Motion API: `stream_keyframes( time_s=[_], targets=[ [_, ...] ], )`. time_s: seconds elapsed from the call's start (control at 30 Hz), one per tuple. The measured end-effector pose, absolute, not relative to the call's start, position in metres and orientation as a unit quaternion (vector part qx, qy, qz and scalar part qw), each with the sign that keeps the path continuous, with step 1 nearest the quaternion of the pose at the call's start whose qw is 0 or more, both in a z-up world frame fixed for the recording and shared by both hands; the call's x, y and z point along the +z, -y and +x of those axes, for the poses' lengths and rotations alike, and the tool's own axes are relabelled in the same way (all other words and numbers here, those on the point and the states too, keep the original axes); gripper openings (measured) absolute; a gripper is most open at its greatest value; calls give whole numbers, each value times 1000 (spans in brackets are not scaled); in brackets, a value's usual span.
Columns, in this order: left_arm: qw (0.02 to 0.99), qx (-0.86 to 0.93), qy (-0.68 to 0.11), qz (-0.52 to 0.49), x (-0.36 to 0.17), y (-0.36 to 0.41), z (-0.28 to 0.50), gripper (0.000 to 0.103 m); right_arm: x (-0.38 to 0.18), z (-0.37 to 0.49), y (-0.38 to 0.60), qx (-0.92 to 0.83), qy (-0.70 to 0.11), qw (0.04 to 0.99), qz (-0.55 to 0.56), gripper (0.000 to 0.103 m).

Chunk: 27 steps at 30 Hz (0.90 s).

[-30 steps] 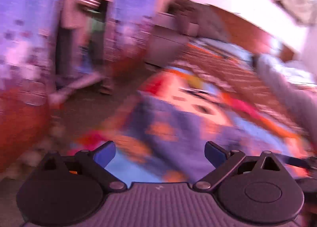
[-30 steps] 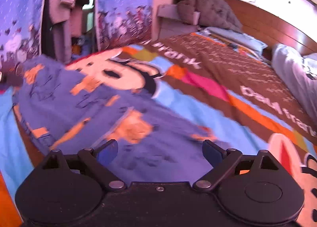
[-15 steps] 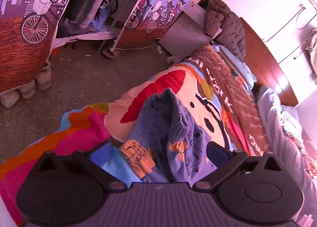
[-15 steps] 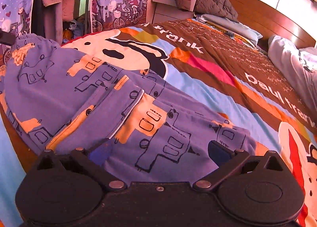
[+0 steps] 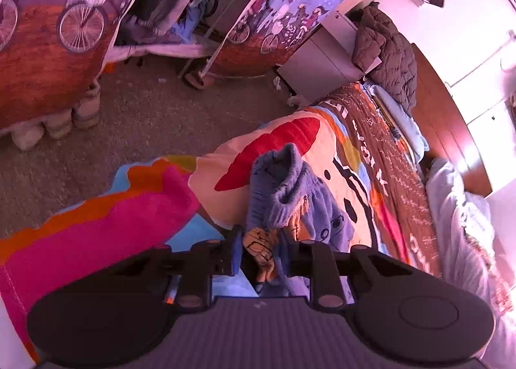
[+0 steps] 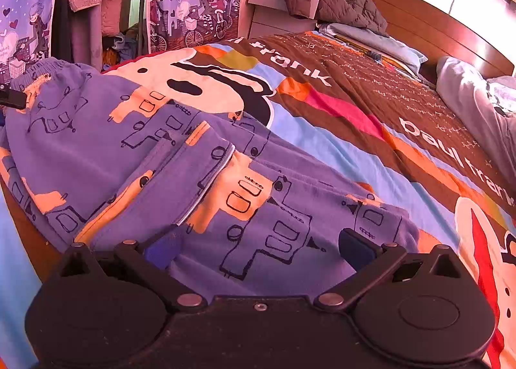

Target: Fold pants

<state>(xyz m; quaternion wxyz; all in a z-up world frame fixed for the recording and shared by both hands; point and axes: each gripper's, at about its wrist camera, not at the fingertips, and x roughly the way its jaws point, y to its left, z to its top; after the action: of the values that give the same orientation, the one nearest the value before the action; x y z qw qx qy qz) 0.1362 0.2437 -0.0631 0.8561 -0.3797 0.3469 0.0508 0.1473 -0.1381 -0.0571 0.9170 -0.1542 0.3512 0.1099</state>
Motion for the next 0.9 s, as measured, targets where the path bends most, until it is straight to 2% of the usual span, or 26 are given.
stream_keyframes(
  time_s=[0.2,0.47,0.53,0.6,0.63,0.77,0.9],
  targets=[
    [892,72,-333,-298,-43,-217,136,15,-57,147,138,110,-351,917,-154,102],
    [934,95,-294,-179,10,-158,139,12,-57,149,143,116,-354,918,-136,102],
    [943,88,-287,-143,27,-137,141,12,-54,147,144,121,-345,922,-129,100],
    [950,80,-280,-111,43,-117,144,12,-48,144,150,140,-333,926,-109,91],
    [953,77,-278,-93,50,-107,146,12,-42,143,156,154,-323,930,-89,91],
    [960,61,-272,-34,71,-67,150,12,-16,128,186,198,-275,941,-19,94],
    [964,41,-261,13,85,-24,151,12,6,112,219,213,-252,944,-17,97]
  ],
)
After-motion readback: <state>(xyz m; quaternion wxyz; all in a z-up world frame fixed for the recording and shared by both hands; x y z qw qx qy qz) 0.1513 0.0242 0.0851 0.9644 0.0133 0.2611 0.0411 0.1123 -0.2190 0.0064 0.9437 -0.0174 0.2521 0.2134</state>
